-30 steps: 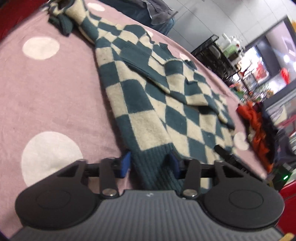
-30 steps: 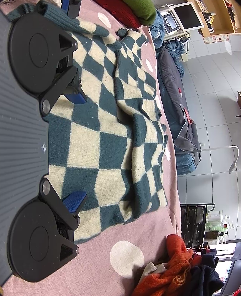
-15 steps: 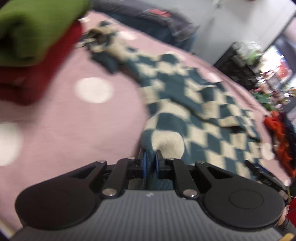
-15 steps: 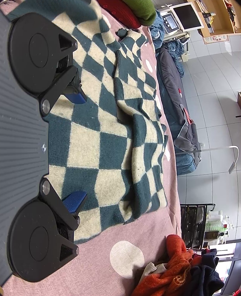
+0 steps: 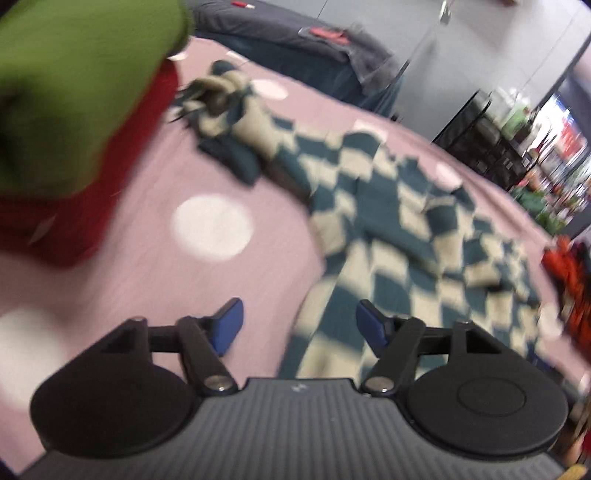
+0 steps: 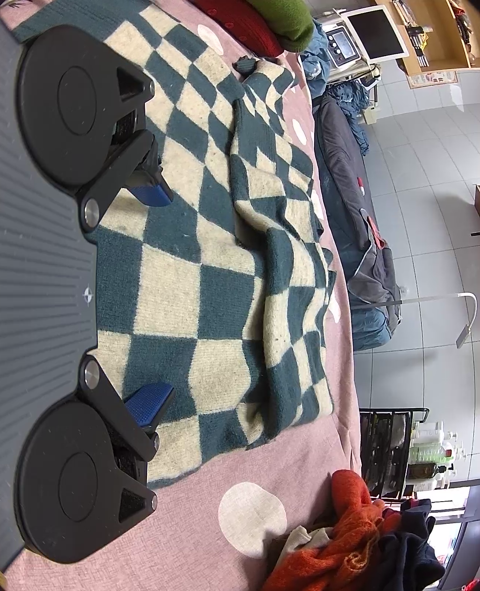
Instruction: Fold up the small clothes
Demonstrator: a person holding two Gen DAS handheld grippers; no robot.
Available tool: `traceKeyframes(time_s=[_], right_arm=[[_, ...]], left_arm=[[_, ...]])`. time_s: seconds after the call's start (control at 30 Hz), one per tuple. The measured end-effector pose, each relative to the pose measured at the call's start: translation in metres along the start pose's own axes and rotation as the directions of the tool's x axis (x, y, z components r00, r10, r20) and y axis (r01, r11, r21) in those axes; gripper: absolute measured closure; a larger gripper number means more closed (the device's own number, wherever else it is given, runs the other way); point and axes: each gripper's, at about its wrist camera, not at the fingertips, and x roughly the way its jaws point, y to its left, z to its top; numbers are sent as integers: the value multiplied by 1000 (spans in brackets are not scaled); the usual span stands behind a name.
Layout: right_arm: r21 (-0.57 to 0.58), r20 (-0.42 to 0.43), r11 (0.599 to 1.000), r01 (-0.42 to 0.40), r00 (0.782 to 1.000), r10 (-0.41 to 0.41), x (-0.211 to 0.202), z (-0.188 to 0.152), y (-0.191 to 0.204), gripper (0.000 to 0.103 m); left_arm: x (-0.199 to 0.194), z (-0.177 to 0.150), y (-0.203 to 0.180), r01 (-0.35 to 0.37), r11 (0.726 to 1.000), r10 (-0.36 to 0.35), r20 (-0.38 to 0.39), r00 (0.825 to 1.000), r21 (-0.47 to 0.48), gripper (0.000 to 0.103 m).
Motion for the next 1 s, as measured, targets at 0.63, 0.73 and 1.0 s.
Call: traceKeyframes(time_s=[0.63,0.73,1.0], right_arm=[[0,1,1000,-3,1000,3,-1,-1,-1,0],[-1,0,1000,-3,1000,3,-1,-1,-1,0],[-11,-3,1000,3,1000,-3,0,-1,1,0]], left_arm=[[124,46,2,126,972,-121,41,992,-200,92],[108,51,9,33,981,-12,112,994,-190,92],[111,58,18,98,974,-83,79,993,-202,51]])
